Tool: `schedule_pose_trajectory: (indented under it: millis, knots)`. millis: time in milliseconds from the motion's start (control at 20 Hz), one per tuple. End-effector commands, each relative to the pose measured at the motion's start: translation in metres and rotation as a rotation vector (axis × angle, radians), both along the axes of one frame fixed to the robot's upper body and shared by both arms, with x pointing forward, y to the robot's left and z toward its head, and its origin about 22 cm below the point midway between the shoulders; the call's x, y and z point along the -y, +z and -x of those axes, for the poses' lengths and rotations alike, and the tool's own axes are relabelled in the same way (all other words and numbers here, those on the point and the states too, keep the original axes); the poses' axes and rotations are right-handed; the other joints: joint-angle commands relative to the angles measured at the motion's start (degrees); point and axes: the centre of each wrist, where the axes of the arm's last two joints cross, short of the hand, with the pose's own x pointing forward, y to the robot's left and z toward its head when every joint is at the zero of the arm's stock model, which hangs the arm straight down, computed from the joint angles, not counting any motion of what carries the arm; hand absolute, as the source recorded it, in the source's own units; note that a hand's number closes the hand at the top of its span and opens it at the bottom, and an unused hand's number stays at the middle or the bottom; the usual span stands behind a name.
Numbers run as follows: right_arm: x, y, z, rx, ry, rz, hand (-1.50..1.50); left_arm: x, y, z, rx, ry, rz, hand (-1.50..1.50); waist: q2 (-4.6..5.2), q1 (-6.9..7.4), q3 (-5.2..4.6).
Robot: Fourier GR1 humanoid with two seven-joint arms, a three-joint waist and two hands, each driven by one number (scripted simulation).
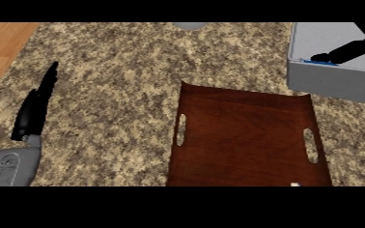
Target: Pick the can from the tray and place it in the cardboard box
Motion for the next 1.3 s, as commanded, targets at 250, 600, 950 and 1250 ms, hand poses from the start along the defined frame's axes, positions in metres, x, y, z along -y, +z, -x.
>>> schedule_pose_trajectory:
  millis: [250, 600, 950, 1250]
  knots:
    - [0.024, 0.005, 0.010, 0.167, -0.033, -0.284, -1.50, -0.006, -0.003, 0.005, 0.000, 0.010, 0.026, 0.00, 0.48, -0.13, 0.37]
    - [0.058, 0.028, 0.026, 0.169, -0.074, -0.469, -1.50, -0.002, -0.004, 0.000, 0.017, 0.006, 0.007, 0.00, 0.84, -0.35, 0.40]
    - [0.123, 0.040, 0.075, 0.164, -0.181, -0.492, -1.50, -0.003, -0.001, 0.006, 0.008, 0.010, 0.015, 0.00, 0.90, -0.20, 0.70]
    - [0.150, 0.054, 0.101, 0.179, -0.228, -0.479, -1.50, -0.004, 0.001, 0.003, 0.011, 0.011, 0.020, 0.00, 1.44, -0.59, 0.91]
